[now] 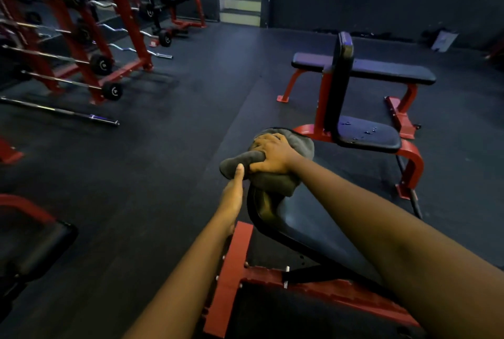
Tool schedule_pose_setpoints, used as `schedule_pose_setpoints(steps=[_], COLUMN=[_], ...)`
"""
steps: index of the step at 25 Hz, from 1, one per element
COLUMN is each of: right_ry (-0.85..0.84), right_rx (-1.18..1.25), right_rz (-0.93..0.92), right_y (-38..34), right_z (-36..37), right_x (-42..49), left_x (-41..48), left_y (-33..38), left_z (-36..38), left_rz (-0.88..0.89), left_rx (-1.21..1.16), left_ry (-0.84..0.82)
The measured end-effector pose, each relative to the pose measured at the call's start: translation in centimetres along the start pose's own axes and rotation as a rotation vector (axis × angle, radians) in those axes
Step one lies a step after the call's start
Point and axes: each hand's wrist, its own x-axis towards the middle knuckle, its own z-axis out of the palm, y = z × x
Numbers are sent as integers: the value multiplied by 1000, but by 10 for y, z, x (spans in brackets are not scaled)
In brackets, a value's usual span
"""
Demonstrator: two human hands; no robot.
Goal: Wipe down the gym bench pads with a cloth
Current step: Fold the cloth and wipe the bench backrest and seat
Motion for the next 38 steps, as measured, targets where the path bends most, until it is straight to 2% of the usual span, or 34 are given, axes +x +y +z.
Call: schedule_pose_setpoints(steps=[3,5,8,11,16,19,22,25,26,28,32,38], right_ry=[16,10,8,-23,9,8,13,10,12,20,-8,-44], right_rx=[63,133,311,493,405,467,519,534,534,529,529,512], right_rz=[12,13,51,67,-48,-14,40,80,102,143,253,429], right_y=[28,49,89,129,119,128,144,154,160,176,224,315], right_z=[-6,-4,6,20,16,18,25,32,33,38,60,107], right_x=[15,25,31,28,34,30,18,5,-1,-20,-76,-169], left_x=[29,42,53,55,58,56,49,35,30,26,36,53], left_y=[22,36,44,43,39,39,39,28,24,14,-16,-54], left_z=[17,35,62,77,82,83,85,110,124,156,197,286], left_rz=[-11,-45,-50,41,74,61,155,405,495,564,610,681], left_rx=[220,315,584,870,938,925,1013,1275,1350,1432,1580,1702], left_ry=[-79,-75,95,273,340,299,310,352,337,230,100,-279])
